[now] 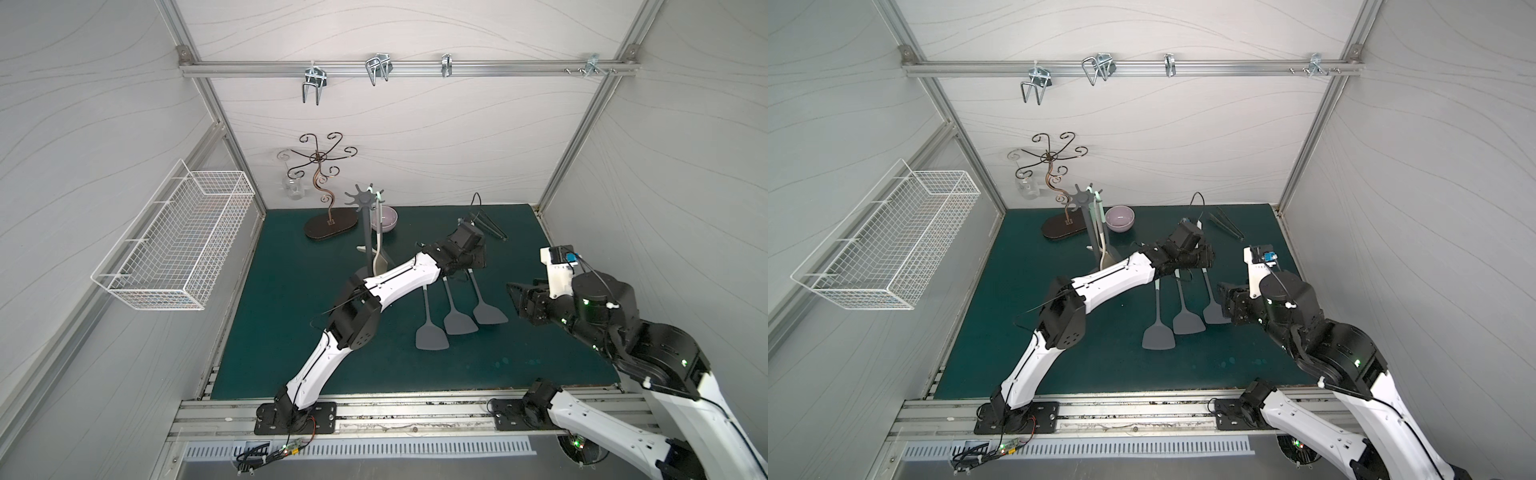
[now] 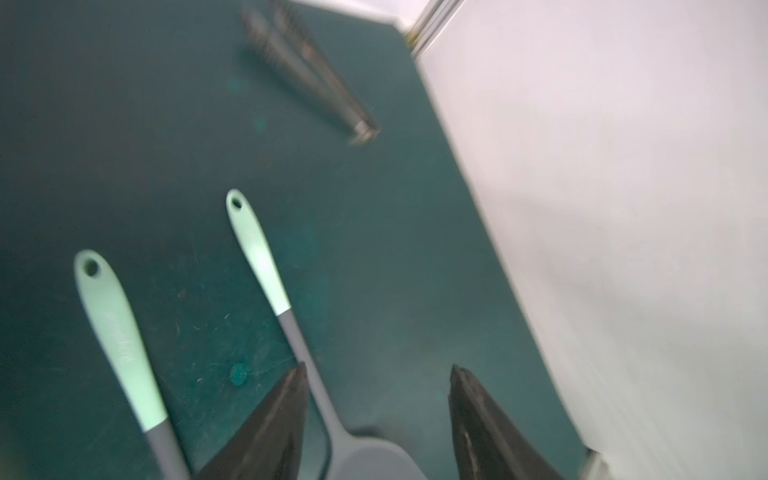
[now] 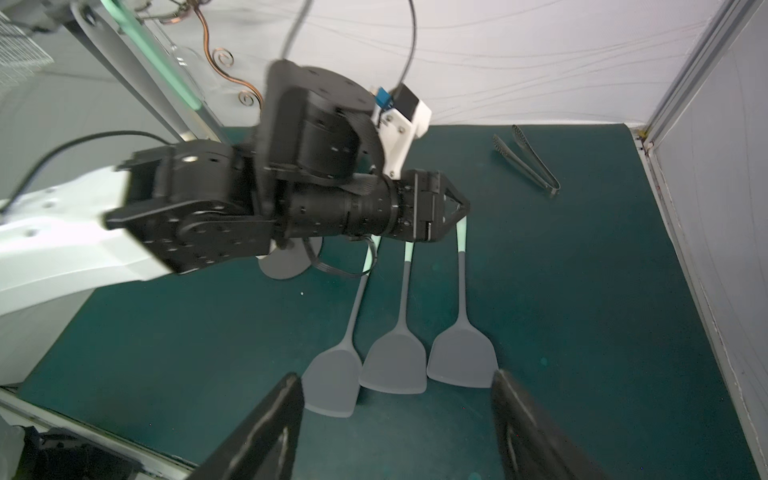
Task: Take the spatula off the kitchen utensil rack
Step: Place the spatula at the center of the board, then take off the spatula from the rack.
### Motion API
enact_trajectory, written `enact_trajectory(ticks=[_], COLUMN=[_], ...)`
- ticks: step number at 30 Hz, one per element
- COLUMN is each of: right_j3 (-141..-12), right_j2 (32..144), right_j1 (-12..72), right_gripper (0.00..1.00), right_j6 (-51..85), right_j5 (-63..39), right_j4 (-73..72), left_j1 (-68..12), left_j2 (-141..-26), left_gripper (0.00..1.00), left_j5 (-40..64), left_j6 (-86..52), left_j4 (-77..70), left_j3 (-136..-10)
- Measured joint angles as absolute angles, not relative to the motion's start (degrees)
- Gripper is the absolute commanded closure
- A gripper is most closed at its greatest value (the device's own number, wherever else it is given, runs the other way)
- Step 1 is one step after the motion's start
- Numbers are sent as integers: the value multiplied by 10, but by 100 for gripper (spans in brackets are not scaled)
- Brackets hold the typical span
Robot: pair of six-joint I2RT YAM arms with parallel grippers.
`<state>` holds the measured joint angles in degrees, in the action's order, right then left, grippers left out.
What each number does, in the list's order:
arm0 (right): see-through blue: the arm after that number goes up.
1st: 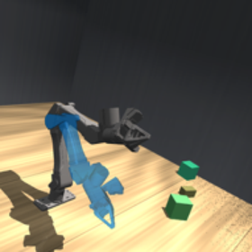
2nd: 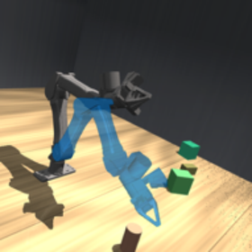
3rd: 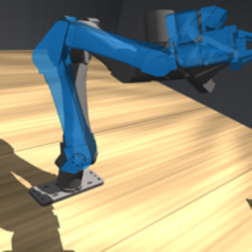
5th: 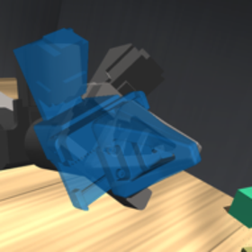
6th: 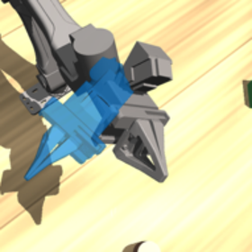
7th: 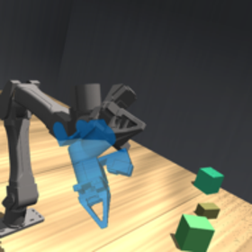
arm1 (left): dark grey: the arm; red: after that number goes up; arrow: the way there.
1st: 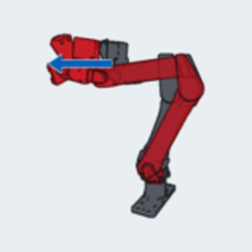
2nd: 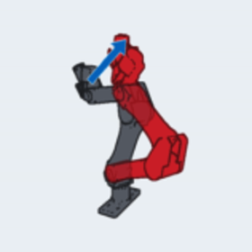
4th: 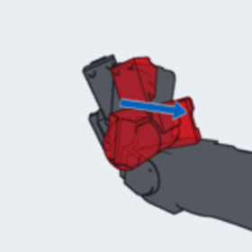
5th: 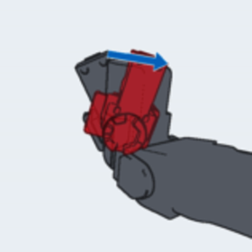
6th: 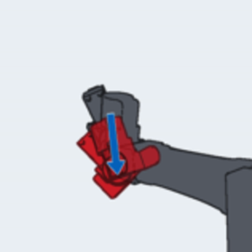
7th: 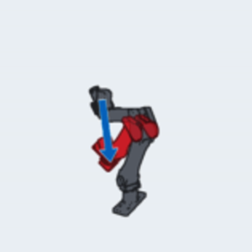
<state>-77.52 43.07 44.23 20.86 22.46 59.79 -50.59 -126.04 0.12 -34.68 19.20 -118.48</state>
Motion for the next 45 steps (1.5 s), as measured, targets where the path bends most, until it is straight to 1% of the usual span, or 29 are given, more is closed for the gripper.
enact_trajectory(ticks=[3, 6, 10, 13, 16, 17, 20, 22, 24, 27, 30, 34, 42, 43, 45], right_j3=[-787, -775, -742, -723, -717, -721, -748, -773, -799, -835, -842, -835, -831, -831, -831], right_j2=[448, 469, 513, 575, 662, 698, 798, 855, 897, 938, 945, 945, 947, 949, 954], right_j1=[442, 441, 442, 451, 498, 519, 554, 561, 559, 549, 535, 522, 517, 516, 516], right_gripper=[27, 29, 32, 33, 33, 36, 46, 52, 55, 59, 62, 62, 62, 63, 68], right_j6=[200, 192, 184, 178, 152, 142, 129, 126, 126, 136, 150, 162, 165, 165, 165], right_j5=[220, 200, 147, 99, 82, 77, 49, 36, 32, 29, 36, 53, 71, 71, 69], right_j4=[578, 531, 447, 364, 277, 248, 178, 131, 98, 63, 34, -3, -25, -29, -33], left_j1=[-501, -492, -467, -417, -326, -287, -167, -100, -51, -6, 13, 18, 18, 18, 18], left_j2=[-1152, -1014, -826, -701, -623, -606, -586, -591, -602, -633, -659, -661, -652, -652, -652], left_gripper=[43, 42, 34, 30, 29, 30, 30, 33, 35, 38, 39, 39, 39, 39, 39], left_j5=[8, 3, -17, -38, -34, -23, 47, 126, 205, 297, 351, 388, 401, 401, 401], left_j6=[-296, -245, -194, -168, -161, -162, -174, -199, -232, -288, -328, -353, -358, -358, -358], left_j4=[200, 208, 237, 281, 332, 349, 380, 376, 353, 310, 282, 244, 200, 199, 197], left_j3=[-1138, -1056, -948, -900, -883, -880, -875, -852, -813, -756, -717, -701, -701, -701, -701])
